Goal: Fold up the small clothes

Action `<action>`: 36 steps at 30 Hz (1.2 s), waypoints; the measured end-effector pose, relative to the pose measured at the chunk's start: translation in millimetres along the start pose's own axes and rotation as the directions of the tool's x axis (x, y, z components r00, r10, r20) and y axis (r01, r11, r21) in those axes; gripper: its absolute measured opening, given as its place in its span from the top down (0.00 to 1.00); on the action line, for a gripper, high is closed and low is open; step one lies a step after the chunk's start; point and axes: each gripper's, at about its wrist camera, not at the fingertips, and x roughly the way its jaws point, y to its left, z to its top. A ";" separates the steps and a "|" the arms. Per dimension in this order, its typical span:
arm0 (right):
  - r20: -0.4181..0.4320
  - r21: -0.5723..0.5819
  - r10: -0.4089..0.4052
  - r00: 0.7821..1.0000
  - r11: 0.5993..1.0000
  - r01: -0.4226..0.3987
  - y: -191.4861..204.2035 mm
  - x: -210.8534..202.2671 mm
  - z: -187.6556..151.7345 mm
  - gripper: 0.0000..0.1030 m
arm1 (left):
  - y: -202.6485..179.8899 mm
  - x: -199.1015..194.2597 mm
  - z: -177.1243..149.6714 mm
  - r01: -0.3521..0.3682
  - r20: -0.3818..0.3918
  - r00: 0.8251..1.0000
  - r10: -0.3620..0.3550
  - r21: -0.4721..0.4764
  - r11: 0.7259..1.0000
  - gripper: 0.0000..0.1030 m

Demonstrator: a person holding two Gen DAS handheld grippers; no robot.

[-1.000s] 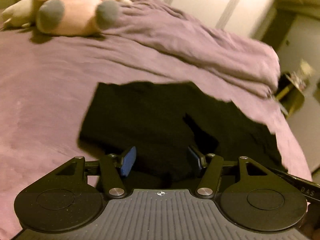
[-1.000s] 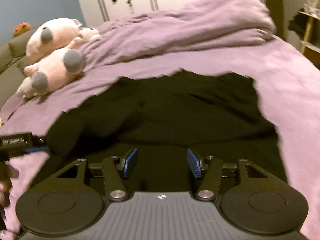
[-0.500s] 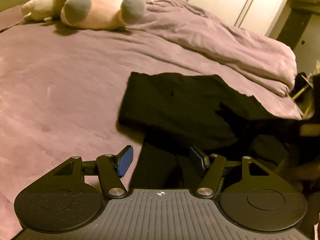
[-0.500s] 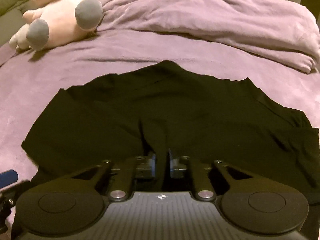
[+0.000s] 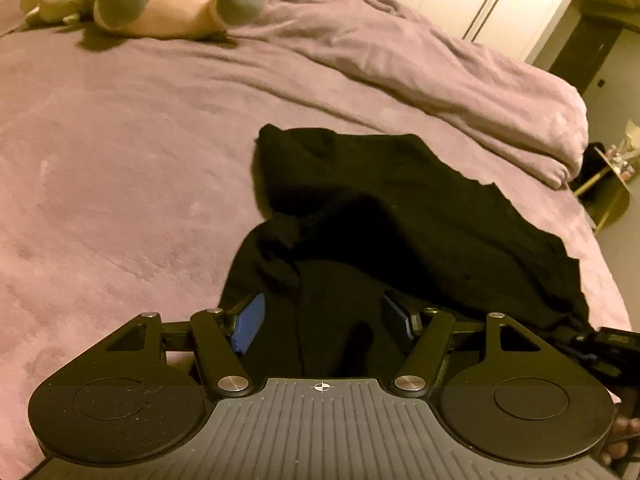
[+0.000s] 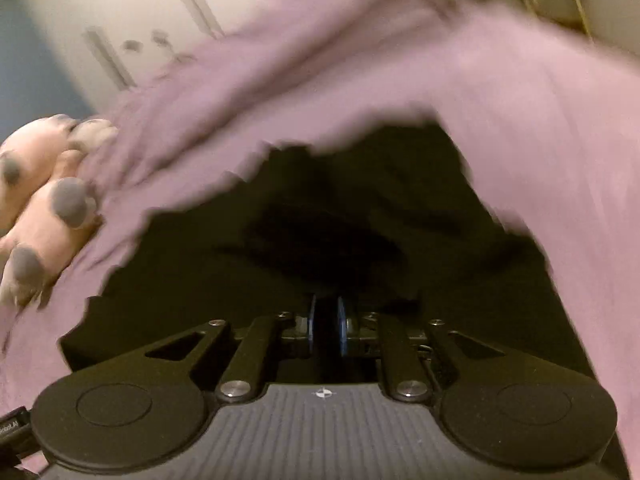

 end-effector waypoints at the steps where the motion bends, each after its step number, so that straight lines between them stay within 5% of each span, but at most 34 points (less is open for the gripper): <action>1: 0.015 0.032 0.030 0.999 0.999 -0.031 -8.8 -2.3 -0.4 0.91 | -0.5 0.7 1.0 -0.003 -0.001 1.000 0.003 0.004 1.000 0.32; 4: 0.039 0.011 0.033 0.999 0.999 -0.033 -12.8 -5.4 4.8 0.81 | -1.5 2.9 4.2 -0.007 -0.007 1.000 0.007 -0.003 1.000 0.32; 6: 0.044 0.015 0.048 0.998 0.999 -0.049 -14.8 -2.7 14.2 0.62 | -2.0 3.2 5.9 0.004 -0.009 1.000 -0.004 -0.012 1.000 0.32; 11: 0.037 0.131 0.101 0.994 0.986 -0.105 -24.2 4.1 23.7 0.56 | -9.7 7.6 7.5 -0.002 -0.018 1.000 0.003 0.027 1.000 0.31; 13: 0.023 0.165 0.088 0.996 0.982 -0.091 -22.5 15.7 27.0 0.63 | -14.0 13.4 8.7 -0.017 -0.028 0.999 0.019 0.053 0.998 0.31; 15: 0.011 0.168 0.055 0.998 0.984 -0.056 -21.7 23.7 27.9 0.90 | -17.1 20.7 11.1 -0.039 -0.035 0.998 0.042 0.073 0.997 0.31; 18: -0.022 0.098 0.009 1.000 0.995 -0.007 -11.0 27.1 36.5 0.96 | -17.8 26.2 17.7 -0.068 -0.009 0.998 0.069 0.074 0.995 0.31; 20: 0.044 0.091 0.108 0.993 0.990 -0.111 -6.9 10.5 44.5 0.96 | -14.9 25.6 21.9 -0.099 0.018 0.995 0.098 0.058 0.993 0.31; 22: 0.190 0.128 0.265 0.945 0.948 -0.292 -17.2 -13.2 53.3 0.96 | -7.3 26.0 24.9 -0.133 0.024 0.991 0.132 0.027 0.991 0.31; 23: 0.237 0.105 0.275 0.932 0.946 -0.306 -20.0 -21.6 56.5 0.96 | -2.9 25.5 25.6 -0.146 0.026 0.989 0.145 0.014 0.989 0.31; 25: 0.274 0.019 0.153 0.950 0.986 -0.164 -20.9 -27.0 60.9 0.96 | 6.5 25.2 25.2 -0.184 0.025 0.983 0.184 -0.014 0.983 0.31; 28: 0.157 -0.047 -0.033 0.987 0.998 0.041 -30.4 0.7 59.6 0.95 | 16.9 21.5 23.3 -0.163 0.005 0.987 0.163 -0.055 0.985 0.31; 30: 0.053 -0.039 -0.052 0.997 0.998 0.054 -40.2 18.2 53.8 0.95 | 16.6 16.8 23.6 -0.165 0.007 0.986 0.165 -0.043 0.985 0.31; 36: 0.107 -0.079 -0.013 0.994 0.997 0.021 -41.0 11.4 49.8 0.94 | 18.6 9.4 31.3 -0.184 0.029 0.982 0.186 -0.055 0.981 0.31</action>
